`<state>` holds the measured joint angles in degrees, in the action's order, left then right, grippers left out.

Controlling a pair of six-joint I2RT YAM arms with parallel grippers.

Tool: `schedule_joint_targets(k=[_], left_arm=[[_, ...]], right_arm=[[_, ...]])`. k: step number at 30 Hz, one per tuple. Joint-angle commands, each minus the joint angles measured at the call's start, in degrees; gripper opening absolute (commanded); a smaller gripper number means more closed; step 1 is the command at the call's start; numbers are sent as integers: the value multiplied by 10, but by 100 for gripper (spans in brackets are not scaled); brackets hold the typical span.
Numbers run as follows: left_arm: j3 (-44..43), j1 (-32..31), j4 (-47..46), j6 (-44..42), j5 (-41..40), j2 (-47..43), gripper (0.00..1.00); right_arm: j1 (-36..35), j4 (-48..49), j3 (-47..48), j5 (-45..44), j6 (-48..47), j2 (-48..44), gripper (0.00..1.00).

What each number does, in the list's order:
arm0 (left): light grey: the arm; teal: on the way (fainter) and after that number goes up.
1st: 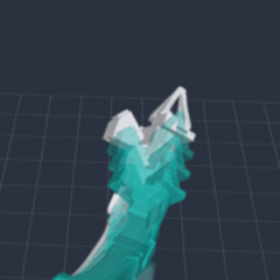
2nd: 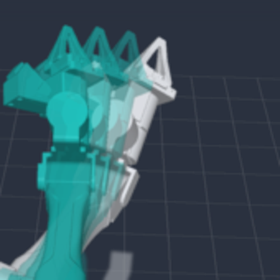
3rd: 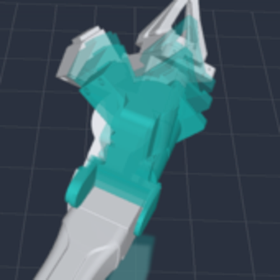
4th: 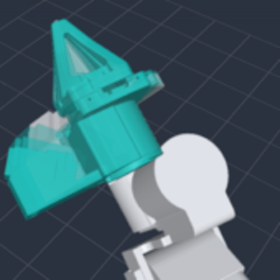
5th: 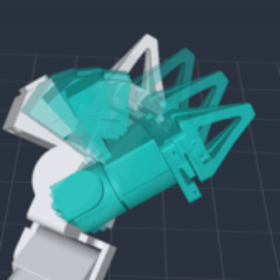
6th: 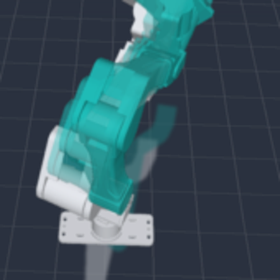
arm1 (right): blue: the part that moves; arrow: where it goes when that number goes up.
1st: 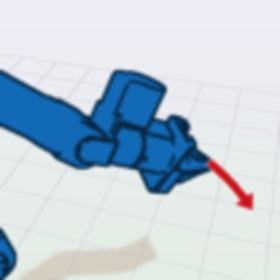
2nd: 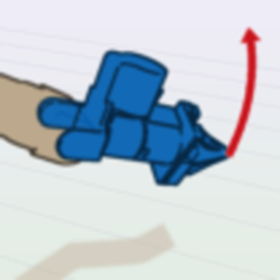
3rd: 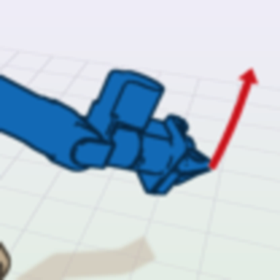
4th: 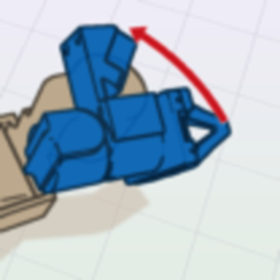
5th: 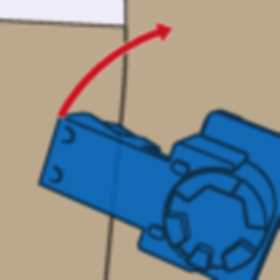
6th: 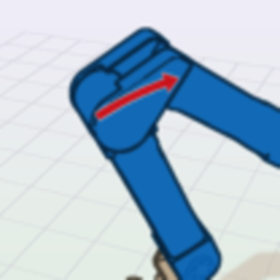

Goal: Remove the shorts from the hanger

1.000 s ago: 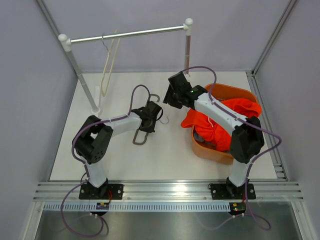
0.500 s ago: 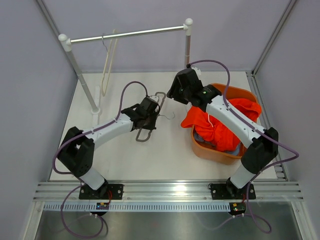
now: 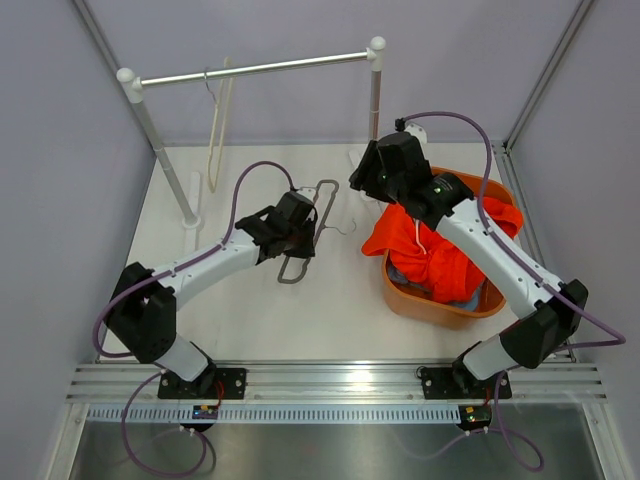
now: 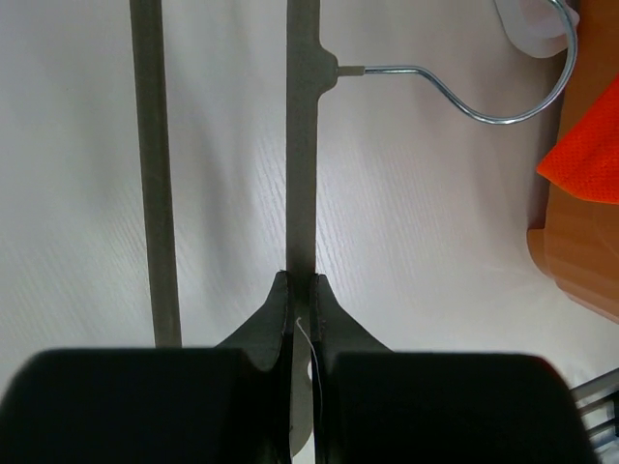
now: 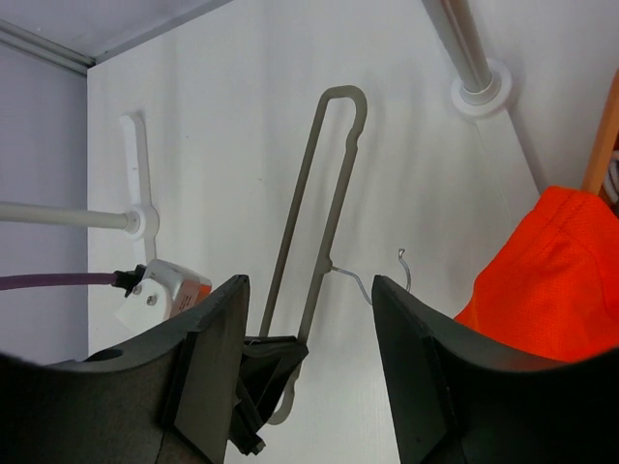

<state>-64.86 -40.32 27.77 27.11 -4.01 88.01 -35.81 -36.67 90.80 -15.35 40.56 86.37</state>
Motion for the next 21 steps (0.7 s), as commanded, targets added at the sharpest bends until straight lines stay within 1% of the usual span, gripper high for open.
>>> schedule_joint_targets(k=[1,4,10,12,15,21], left_arm=[[-32,-1,-22,13,23,-35,0],[-44,-1,-16,11,27,-42,0],[-62,-1,-4,8,35,-52,0],[-65,-2,2,7,36,-54,0],[-65,-3,4,7,37,-61,0],[-69,-5,13,3,37,-76,0]], right_arm=[[33,9,-19,34,-18,-9,63],[54,31,-33,99,-28,3,65],[71,66,-27,160,-46,57,69],[86,81,-15,201,-45,84,70],[103,100,4,236,-45,116,72],[117,117,44,276,-47,175,73]])
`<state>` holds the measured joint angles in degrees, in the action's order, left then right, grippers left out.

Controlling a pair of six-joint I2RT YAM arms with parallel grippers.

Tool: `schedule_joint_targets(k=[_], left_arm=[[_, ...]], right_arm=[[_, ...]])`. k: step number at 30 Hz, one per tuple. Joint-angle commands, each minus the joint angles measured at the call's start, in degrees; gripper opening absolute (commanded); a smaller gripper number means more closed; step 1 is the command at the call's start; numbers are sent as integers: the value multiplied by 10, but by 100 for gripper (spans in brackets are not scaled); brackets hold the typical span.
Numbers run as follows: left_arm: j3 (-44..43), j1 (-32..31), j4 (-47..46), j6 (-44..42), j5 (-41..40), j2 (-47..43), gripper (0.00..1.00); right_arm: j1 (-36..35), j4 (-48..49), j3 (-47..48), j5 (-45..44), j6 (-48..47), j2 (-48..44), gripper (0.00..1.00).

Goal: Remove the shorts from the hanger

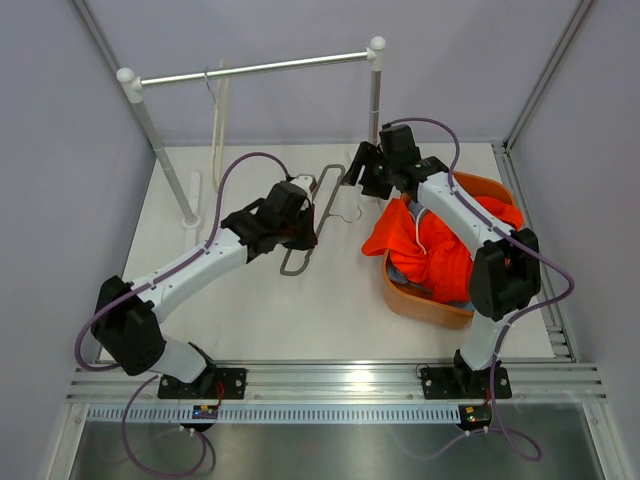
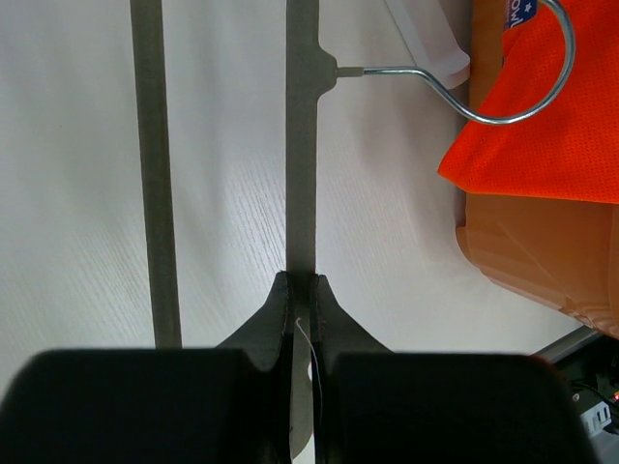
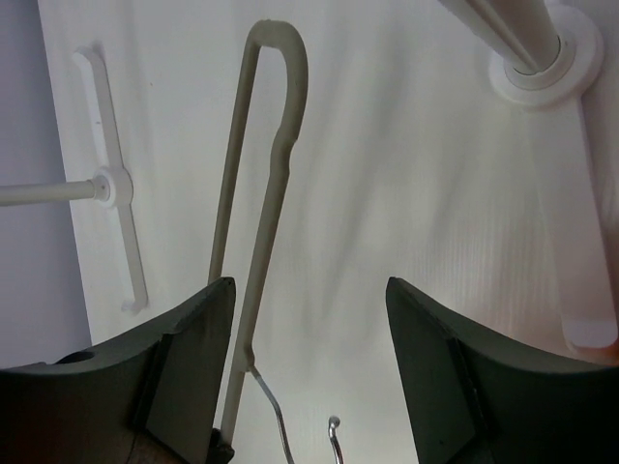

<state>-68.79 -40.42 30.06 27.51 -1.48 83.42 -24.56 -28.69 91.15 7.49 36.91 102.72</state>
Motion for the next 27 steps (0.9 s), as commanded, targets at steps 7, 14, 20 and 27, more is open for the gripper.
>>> schedule_joint_targets(k=[7,14,20,27], left_arm=[[-39,-9,-1,-3,11,-35,0],[-44,-16,8,-6,10,-47,0],[-45,-21,14,-7,9,-56,0],[-40,-27,19,-12,11,-61,0]], right_arm=[[9,70,58,78,7,48,73],[14,90,67,105,33,83,72],[12,112,60,123,55,95,61],[12,114,58,128,69,91,14]])
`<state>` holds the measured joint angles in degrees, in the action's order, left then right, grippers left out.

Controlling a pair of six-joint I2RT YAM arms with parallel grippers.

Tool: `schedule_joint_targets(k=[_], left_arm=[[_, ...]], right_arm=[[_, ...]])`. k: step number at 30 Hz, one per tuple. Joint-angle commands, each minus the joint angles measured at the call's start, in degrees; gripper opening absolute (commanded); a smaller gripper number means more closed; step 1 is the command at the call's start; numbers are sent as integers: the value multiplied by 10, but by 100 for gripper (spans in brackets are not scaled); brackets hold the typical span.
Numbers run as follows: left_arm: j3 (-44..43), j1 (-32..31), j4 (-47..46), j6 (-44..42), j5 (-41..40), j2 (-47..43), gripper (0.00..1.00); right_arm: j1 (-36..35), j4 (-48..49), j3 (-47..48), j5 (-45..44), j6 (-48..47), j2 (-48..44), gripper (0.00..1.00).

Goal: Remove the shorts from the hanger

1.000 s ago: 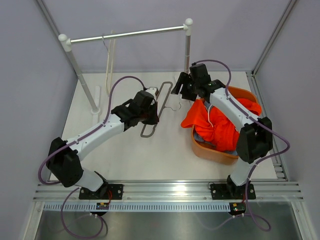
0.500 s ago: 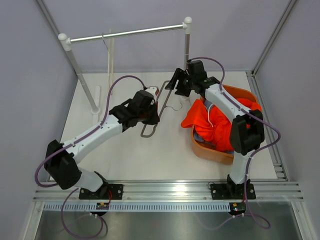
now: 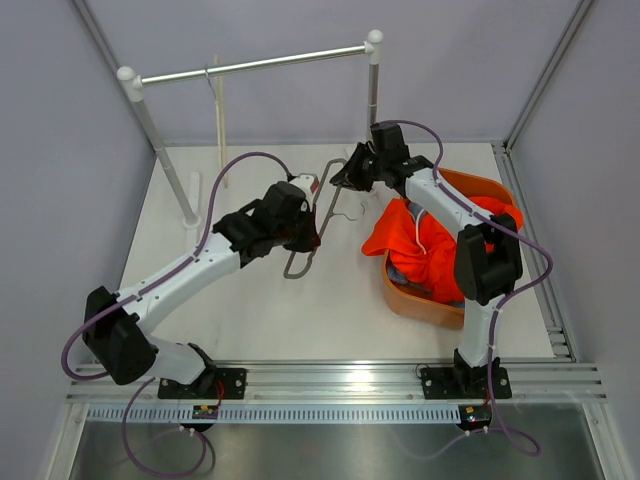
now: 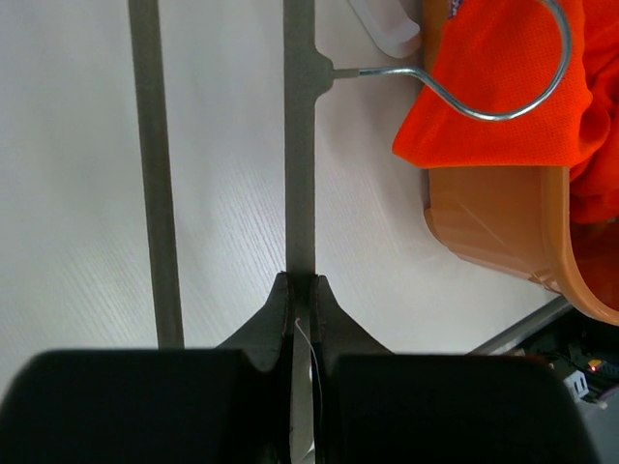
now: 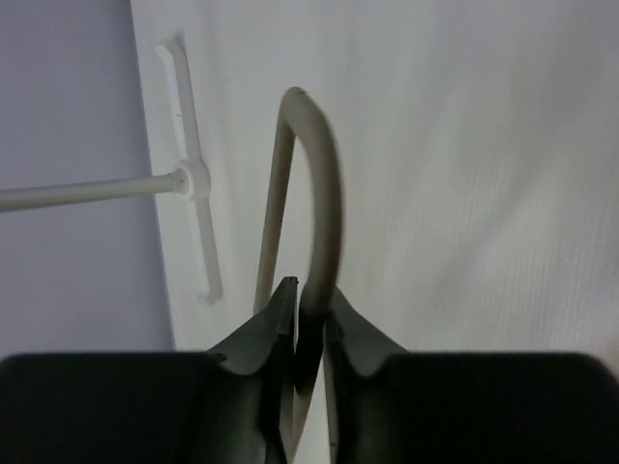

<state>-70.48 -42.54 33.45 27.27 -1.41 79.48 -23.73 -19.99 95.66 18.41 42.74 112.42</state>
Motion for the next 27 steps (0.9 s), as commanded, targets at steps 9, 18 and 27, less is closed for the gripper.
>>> schedule_joint_targets(k=[9,18,27], left_arm=[[-30,-44,13,-44,-75,-14,6],[-29,-97,-2,-63,-169,-6,39],[-36,-158,-15,-85,-250,33,52]], right_arm=[[4,-58,12,-18,5,-40,0],[4,-134,37,-43,2,-69,0],[4,-175,66,-51,5,-55,0]])
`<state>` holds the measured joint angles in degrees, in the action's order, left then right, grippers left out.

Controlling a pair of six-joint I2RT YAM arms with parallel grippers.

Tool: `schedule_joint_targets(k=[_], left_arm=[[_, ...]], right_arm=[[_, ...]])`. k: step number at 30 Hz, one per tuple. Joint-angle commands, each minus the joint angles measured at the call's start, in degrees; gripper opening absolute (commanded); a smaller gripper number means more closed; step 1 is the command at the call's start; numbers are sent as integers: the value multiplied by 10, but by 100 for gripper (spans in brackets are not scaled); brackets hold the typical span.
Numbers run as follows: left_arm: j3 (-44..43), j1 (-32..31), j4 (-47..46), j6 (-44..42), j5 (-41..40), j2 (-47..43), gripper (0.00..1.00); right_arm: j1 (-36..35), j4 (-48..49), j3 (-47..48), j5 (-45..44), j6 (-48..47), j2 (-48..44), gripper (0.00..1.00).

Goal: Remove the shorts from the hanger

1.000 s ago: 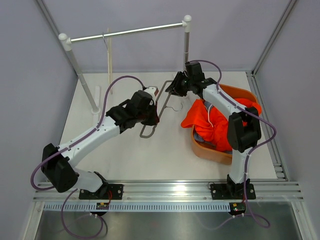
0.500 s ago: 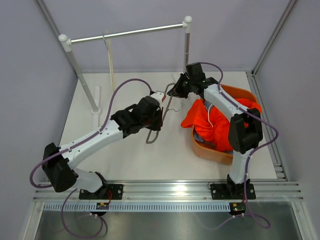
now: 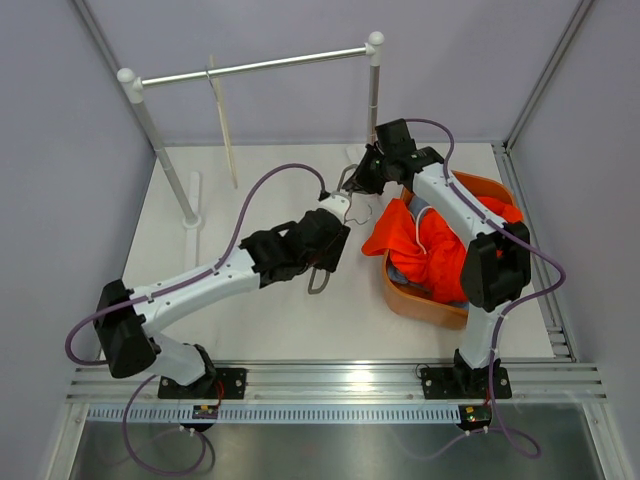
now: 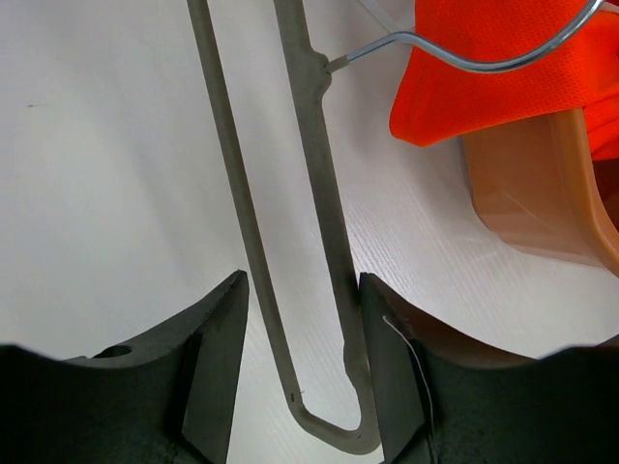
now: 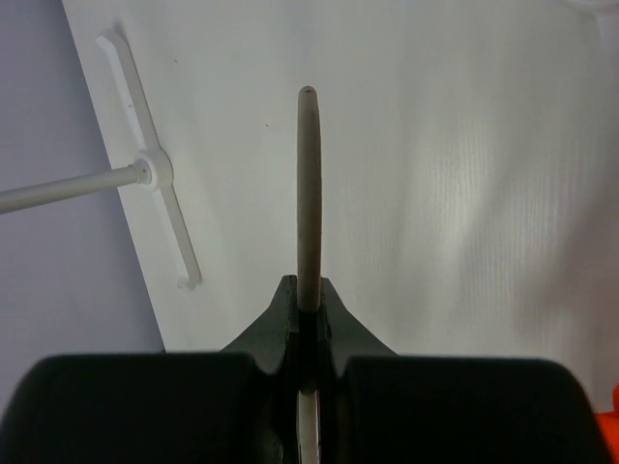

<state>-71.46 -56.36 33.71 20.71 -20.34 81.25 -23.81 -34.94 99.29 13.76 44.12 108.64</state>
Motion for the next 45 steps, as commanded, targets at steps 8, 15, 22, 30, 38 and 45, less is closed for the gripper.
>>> schedule_joint_targets(k=[8,15,22,30,38,45], left_arm=[[-77,-64,12,-37,-131,79,53],[-111,-74,47,-36,-217,128,48],[-131,-89,61,-52,-323,173,41],[-159,-95,77,-73,-354,201,0],[-170,-97,84,-79,-347,196,0],[-164,-101,81,-85,-298,154,0]], right_arm=[[5,-37,39,-19,-11,-18,0],[4,-43,42,-18,-12,-16,0],[5,-52,49,-20,-15,-20,0],[5,-54,42,-24,-20,-26,0],[5,-52,35,-24,-26,-29,0],[5,-63,43,-42,-38,-53,56]])
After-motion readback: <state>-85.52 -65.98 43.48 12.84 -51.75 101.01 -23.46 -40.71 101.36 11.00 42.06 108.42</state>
